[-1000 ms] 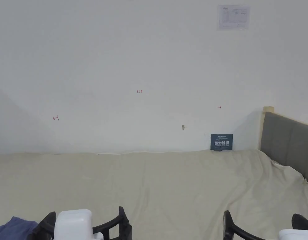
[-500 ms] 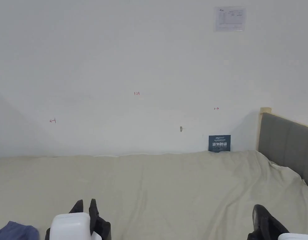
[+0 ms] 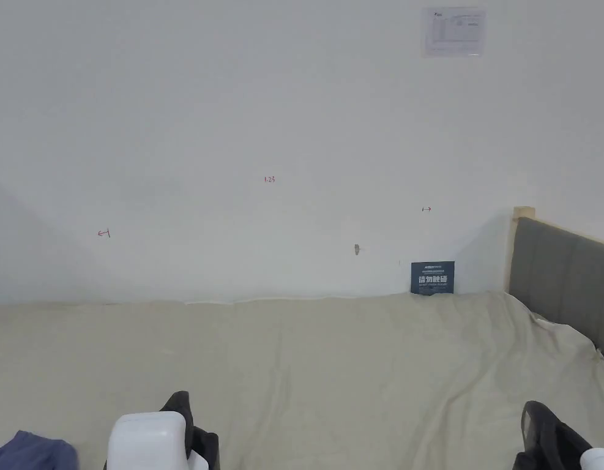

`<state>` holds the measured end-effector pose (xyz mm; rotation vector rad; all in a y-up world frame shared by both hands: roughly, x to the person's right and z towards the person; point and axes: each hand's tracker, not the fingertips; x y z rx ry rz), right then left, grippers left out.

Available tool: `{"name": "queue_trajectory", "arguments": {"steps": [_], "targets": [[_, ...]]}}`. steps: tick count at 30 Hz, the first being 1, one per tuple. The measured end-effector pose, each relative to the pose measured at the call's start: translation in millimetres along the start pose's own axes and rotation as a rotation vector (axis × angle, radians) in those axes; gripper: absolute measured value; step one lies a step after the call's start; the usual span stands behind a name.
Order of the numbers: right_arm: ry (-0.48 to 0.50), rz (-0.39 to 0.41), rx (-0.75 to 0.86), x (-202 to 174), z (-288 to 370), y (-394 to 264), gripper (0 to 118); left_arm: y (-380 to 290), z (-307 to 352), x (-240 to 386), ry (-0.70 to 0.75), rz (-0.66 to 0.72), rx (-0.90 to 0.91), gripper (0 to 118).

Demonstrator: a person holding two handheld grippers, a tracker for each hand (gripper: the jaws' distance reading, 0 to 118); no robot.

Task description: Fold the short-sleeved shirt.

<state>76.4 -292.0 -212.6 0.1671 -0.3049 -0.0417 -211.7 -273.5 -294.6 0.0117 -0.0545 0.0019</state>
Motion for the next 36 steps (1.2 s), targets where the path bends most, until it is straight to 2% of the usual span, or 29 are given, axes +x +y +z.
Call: {"name": "queue_trajectory", "arguments": {"steps": [6,9,13,16,18,20,22,27,30,31,33,36], "targets": [[-0.008,0.000,-0.013,-6.3,-7.5,1.2,0,7.5,1.1,-16.3,0.058,-0.024,0.002,0],[0.059,-0.001,-0.047,-25.1,-20.3,3.3,0,15.8,14.0,-51.2,0.152,-0.018,-0.004,0],[0.226,-0.053,-0.101,-84.8,-38.2,-1.2,0,27.0,55.1,-128.2,0.383,-0.084,-0.008,0],[0.385,-0.042,-0.128,-143.4,-42.7,-8.8,0,25.6,98.0,-182.8,0.582,-0.117,-0.022,0],[0.481,-0.012,-0.134,-176.7,-37.5,-10.2,0,25.9,121.4,-208.8,0.645,-0.062,-0.044,0],[0.559,-0.017,-0.136,-199.6,-30.6,-10.2,0,23.7,139.6,-227.2,0.684,-0.003,-0.055,0],[0.587,-0.029,-0.129,-209.4,-29.2,-10.8,0,20.7,146.6,-236.5,0.713,0.005,-0.072,0],[0.607,0.000,-0.118,-218.8,-34.5,-12.8,0,16.6,132.9,-242.6,0.715,-0.019,-0.116,0],[0.583,0.079,-0.197,-218.7,-41.5,-17.0,0,30.5,100.4,-258.3,0.607,0.045,-0.141,0],[0.587,0.077,-0.216,-215.6,-44.9,-19.6,0,34.8,83.0,-265.7,0.563,0.062,-0.188,0],[0.576,0.074,-0.284,-206.4,-55.2,-27.0,0,37.4,21.7,-290.5,0.403,0.102,-0.420,0],[0.557,0.045,-0.382,-192.8,-70.6,-35.2,0,5.1,-66.2,-322.3,0.237,0.174,-0.656,0]]}}
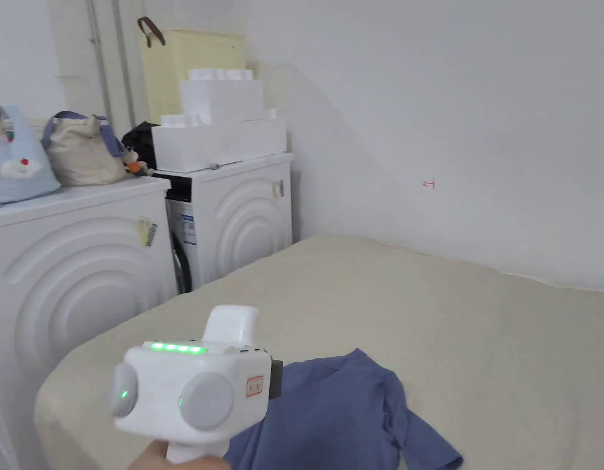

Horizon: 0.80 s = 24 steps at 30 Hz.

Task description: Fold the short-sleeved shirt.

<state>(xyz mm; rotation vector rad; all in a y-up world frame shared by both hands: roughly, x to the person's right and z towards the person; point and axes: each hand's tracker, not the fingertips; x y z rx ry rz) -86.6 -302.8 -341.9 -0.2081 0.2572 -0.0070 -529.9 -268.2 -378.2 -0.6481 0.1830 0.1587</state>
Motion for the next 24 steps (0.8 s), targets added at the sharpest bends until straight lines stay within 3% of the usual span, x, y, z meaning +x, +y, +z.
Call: {"name": "queue_trajectory", "arguments": {"steps": [3,5,7,9,12,15,17,18,24], "targets": [[-0.017,-0.036,-0.071,14.3,-7.0,-5.5,0,8.0,-95.3,-22.5,-0.082,0.089,-0.255,3],[-0.022,-0.037,-0.130,19.9,-13.7,-10.9,0,6.4,-143.6,-35.9,-0.098,0.166,-0.403,22],[-0.036,-0.030,-0.162,19.8,-19.8,-16.9,0,1.9,-178.8,-41.6,-0.038,0.149,-0.480,71],[-0.045,-0.011,-0.179,18.4,-24.1,-23.1,0,-2.5,-207.9,-44.8,0.019,0.100,-0.500,103],[-0.040,0.018,-0.208,14.3,-30.4,-31.1,0,-10.3,-240.9,-41.5,0.063,0.013,-0.519,104],[-0.006,0.046,-0.256,7.5,-38.3,-35.8,0,-20.2,-271.2,-40.4,0.079,0.011,-0.621,104],[0.006,0.054,-0.271,4.0,-42.5,-38.1,0,-29.1,-287.5,-39.2,0.080,0.010,-0.653,118],[0.012,0.052,-0.273,2.2,-43.8,-39.2,0,-33.8,-291.9,-36.5,0.089,-0.002,-0.665,118],[0.032,0.031,-0.301,-2.1,-52.2,-45.5,0,-41.6,-255.7,-28.2,0.068,0.002,-0.603,118]]}}
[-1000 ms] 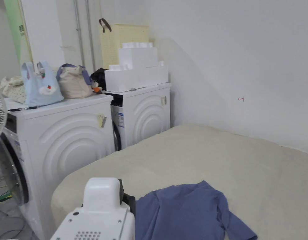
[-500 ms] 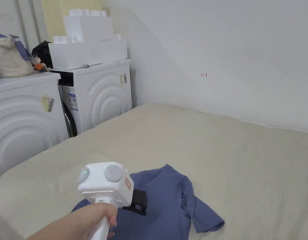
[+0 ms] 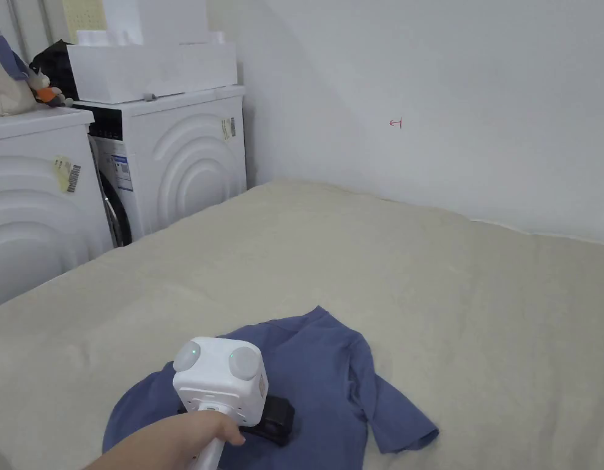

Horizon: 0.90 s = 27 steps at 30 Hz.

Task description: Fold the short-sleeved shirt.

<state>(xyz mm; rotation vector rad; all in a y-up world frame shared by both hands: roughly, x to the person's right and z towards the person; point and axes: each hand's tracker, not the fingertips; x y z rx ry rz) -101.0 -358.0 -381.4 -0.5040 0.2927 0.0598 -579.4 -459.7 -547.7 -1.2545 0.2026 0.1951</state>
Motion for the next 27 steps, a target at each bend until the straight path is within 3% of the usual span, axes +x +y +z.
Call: {"name": "queue_trajectory", "arguments": {"steps": [6,8,11,12,13,15,20,23,27], "targets": [[0.024,-0.011,0.003,-4.3,2.8,-5.0,0,12.1,-29.7,-15.6,0.013,-0.022,0.059,118],[0.031,-0.008,0.000,-3.6,6.4,-5.4,0,-8.6,-0.4,6.7,0.043,-0.031,0.081,118],[0.035,-0.002,0.004,-3.5,15.2,-4.0,0,-5.4,3.5,8.3,0.046,-0.025,0.096,106],[0.032,-0.003,0.007,-1.9,17.3,-3.8,0,-4.4,8.7,8.6,0.043,-0.041,0.122,91],[0.028,-0.008,0.010,-0.1,19.0,-3.7,0,-5.5,14.3,10.0,0.019,-0.049,0.142,67],[0.022,-0.026,0.016,4.4,20.6,-3.9,0,-12.2,28.6,11.2,0.005,-0.024,0.180,3],[0.014,-0.062,0.013,12.0,24.4,-5.2,0,-6.8,21.2,-11.4,-0.061,0.037,0.182,3],[0.009,-0.052,0.017,15.0,30.8,-4.0,0,-17.2,52.1,-12.1,-0.109,0.057,0.267,3],[-0.005,-0.049,0.048,21.6,41.1,-0.3,0,-17.5,79.6,-19.8,-0.173,0.101,0.234,3]]}}
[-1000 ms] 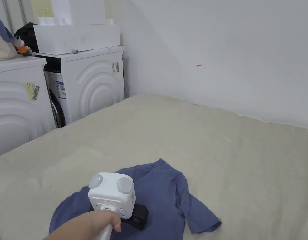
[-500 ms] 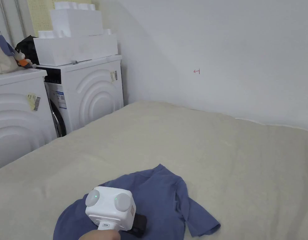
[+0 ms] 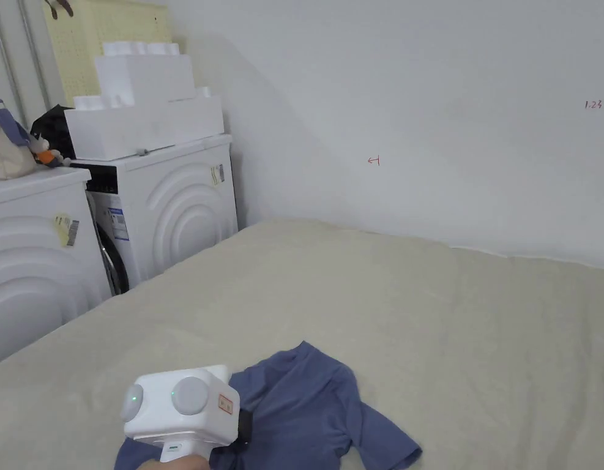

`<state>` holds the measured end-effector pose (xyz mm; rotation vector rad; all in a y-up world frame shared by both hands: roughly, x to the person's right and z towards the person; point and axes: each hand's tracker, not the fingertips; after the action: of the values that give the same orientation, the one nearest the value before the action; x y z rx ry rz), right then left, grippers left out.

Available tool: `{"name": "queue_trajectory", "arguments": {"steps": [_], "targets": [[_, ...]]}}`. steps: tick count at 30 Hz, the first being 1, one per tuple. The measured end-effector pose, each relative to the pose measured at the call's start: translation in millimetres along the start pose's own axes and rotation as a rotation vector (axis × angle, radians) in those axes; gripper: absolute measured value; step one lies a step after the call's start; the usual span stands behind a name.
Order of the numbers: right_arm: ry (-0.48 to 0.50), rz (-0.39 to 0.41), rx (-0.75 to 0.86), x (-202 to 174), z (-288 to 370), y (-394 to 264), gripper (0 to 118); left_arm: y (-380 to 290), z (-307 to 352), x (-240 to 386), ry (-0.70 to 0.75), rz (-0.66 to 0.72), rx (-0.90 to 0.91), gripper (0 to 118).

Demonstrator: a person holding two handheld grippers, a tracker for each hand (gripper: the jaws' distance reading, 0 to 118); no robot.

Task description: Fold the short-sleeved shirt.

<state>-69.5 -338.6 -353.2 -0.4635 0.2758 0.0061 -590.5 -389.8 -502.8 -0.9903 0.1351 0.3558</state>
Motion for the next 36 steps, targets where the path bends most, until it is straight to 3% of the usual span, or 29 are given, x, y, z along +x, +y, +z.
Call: {"name": "queue_trajectory", "arguments": {"steps": [2,7,16,23,30,33,36], "targets": [[0.000,-0.029,0.015,4.2,3.4,2.3,0,4.6,5.4,-2.5,-0.057,0.026,-0.059,3],[0.010,-0.091,0.052,17.1,20.1,9.3,0,-5.8,55.7,34.5,-0.099,-0.029,0.053,3],[-0.096,-0.113,0.177,70.0,70.1,28.4,0,6.6,203.1,156.8,-0.334,-0.251,0.431,3],[-0.182,-0.163,0.260,111.7,107.5,38.6,0,9.4,265.7,285.7,-0.585,-0.398,0.473,3],[-0.247,-0.222,0.309,148.6,140.1,31.0,0,-18.3,232.4,426.3,-0.756,-0.556,0.313,3],[-0.292,-0.227,0.296,164.6,146.1,20.7,0,-37.0,180.2,472.9,-0.734,-0.600,0.200,4],[-0.328,-0.251,0.260,182.2,146.1,5.6,0,-67.7,105.6,504.2,-0.774,-0.579,0.053,13]]}}
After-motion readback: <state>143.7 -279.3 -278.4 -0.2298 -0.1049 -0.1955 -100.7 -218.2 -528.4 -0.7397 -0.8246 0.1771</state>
